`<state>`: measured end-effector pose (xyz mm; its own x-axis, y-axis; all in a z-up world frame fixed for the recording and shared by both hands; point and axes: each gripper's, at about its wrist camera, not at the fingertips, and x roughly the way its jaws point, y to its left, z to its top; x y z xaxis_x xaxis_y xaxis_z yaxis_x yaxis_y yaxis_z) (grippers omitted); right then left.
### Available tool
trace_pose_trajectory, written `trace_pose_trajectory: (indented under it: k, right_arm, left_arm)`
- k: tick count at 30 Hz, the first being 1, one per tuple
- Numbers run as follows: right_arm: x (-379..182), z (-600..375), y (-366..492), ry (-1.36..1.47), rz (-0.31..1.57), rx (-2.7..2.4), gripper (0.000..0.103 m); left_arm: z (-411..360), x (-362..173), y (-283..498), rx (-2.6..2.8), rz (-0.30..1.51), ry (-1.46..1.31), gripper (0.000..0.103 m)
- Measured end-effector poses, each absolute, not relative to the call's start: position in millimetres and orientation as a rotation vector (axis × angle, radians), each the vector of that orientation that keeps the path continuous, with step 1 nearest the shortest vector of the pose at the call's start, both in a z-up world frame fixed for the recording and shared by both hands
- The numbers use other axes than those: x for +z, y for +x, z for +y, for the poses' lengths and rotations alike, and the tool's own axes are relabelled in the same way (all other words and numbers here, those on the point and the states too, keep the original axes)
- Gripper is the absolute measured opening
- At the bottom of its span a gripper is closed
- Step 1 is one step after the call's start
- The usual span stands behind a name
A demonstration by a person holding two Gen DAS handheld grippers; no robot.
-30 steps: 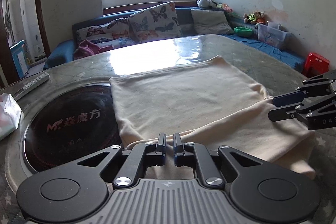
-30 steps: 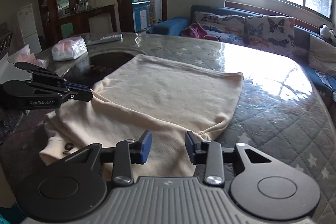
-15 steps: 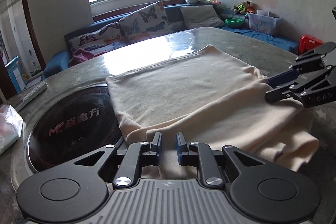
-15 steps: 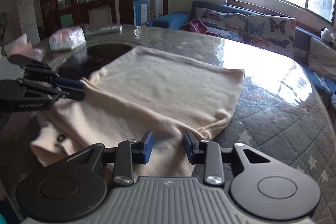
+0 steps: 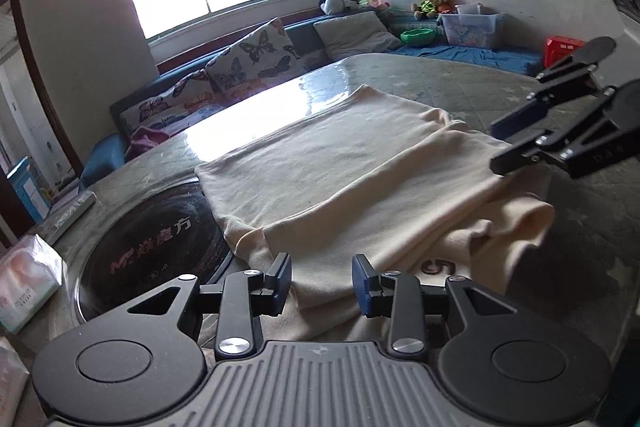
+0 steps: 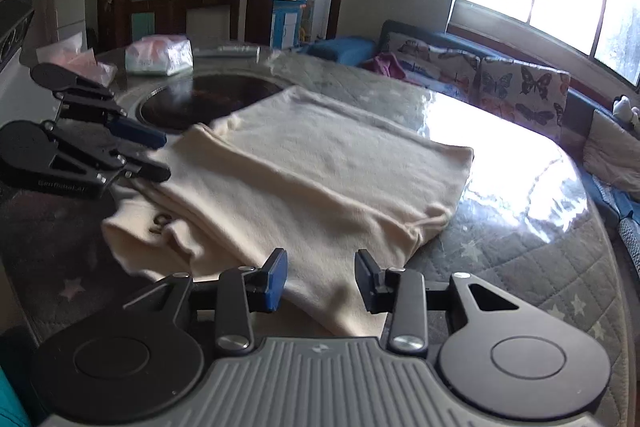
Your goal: Fold clothes
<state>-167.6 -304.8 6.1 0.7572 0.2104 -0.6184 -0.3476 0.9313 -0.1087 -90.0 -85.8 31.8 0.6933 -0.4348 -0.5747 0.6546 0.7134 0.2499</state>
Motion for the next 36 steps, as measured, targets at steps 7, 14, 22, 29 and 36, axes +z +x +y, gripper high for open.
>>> trace_pose_trajectory:
  k: [7, 14, 22, 29, 36]
  right_arm:
    - [-0.6, -299.0, -170.4, -0.252, 0.673, 0.305, 0.038]
    - [0.4, -300.5, -185.4, -0.324, 0.695, 0.304, 0.043]
    - [14.3, -306.0, -205.3, -0.353, 0.674, 0.318, 0.051]
    - [10.4, -298.8, -220.9, -0.474, 0.654, 0.361, 0.069]
    - [0.0, -282.1, -208.3, -0.527, 0.607, 0.416, 0.069]
  left_arm:
    - [-81.0, 25.6, -125.1, -0.694, 0.454, 0.631, 0.043]
    - [-95.7, 9.6, -144.3, -0.775, 0.385, 0.748, 0.046]
    - [-107.9, 3.8, -144.7, -0.817, 0.307, 0.792, 0.044]
    - [-108.1, 21.9, -123.9, -0.839, 0.335, 0.663, 0.012]
    - [-102.9, 48.4, -88.1, -0.837, 0.404, 0.474, 0.009]
